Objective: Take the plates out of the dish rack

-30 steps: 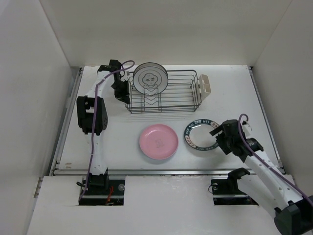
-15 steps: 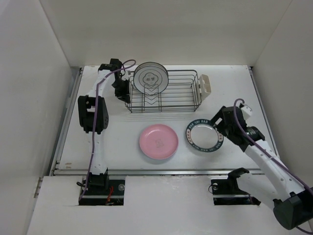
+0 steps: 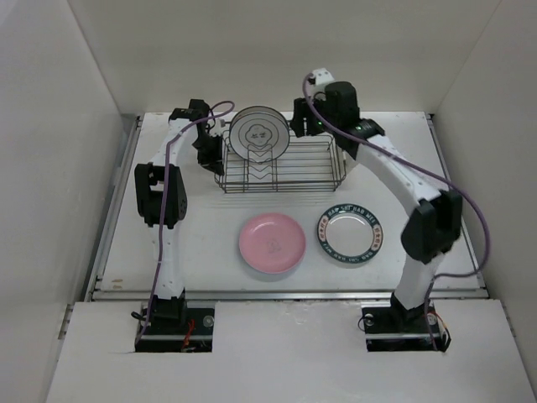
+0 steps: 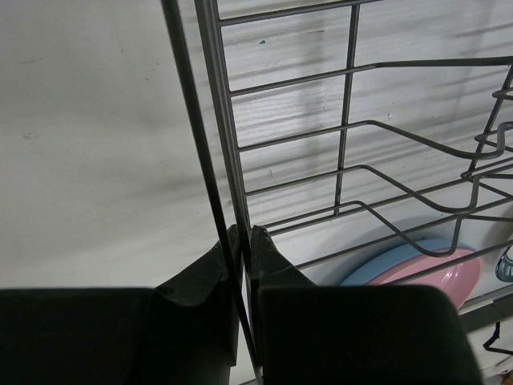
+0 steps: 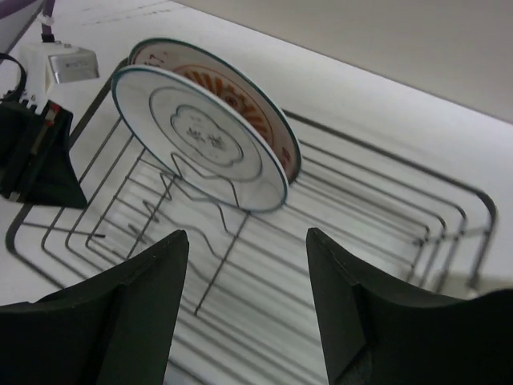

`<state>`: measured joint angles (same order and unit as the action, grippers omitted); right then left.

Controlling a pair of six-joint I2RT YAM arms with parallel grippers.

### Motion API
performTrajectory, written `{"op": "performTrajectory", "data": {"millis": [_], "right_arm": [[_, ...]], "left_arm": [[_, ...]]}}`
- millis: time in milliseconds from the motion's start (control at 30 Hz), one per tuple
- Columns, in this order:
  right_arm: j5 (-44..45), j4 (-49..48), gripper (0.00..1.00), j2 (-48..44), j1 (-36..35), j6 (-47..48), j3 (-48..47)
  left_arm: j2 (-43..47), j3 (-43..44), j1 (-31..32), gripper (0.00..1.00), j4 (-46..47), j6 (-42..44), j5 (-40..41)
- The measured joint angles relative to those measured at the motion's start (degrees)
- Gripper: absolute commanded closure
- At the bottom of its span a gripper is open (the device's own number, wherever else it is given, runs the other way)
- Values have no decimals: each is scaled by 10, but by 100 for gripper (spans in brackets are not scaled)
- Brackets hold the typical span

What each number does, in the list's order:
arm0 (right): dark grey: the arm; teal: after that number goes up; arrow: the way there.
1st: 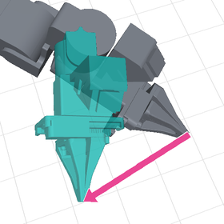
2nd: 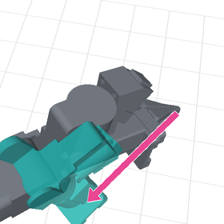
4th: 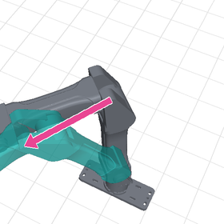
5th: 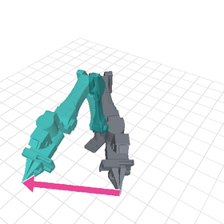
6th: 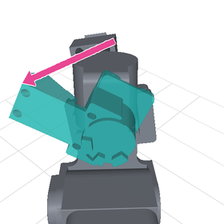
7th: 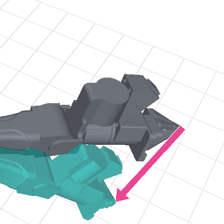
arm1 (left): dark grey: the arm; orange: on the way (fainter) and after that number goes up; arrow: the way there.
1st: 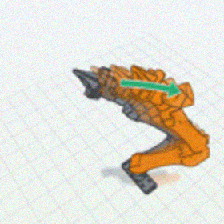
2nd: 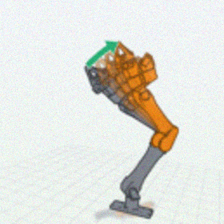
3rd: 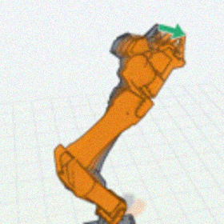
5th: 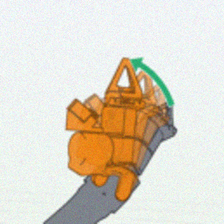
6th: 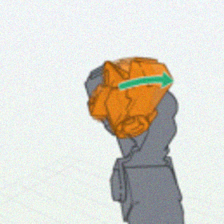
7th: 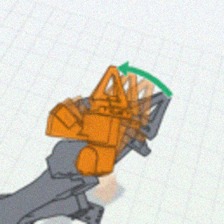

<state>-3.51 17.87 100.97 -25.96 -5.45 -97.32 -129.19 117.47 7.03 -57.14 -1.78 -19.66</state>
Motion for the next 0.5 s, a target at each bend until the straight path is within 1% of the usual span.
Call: {"op": "performTrajectory", "data": {"millis": [100, 200, 367, 500], "right_arm": [[-30, -5, 34, 122, -4, 31, -103], [-43, -9, 35, 200, -8, 47, -138], [-24, -23, 35, 254, -8, 55, -139], [-15, -39, 37, 273, -7, 58, -169]], "left_arm": [[-8, 13, 0, 100, -9, -2, 0], [-12, 21, 0, 100, -14, -2, 0], [-14, 22, 0, 100, -16, -1, 2], [-15, 23, -2, 100, -16, 1, -3]]}}
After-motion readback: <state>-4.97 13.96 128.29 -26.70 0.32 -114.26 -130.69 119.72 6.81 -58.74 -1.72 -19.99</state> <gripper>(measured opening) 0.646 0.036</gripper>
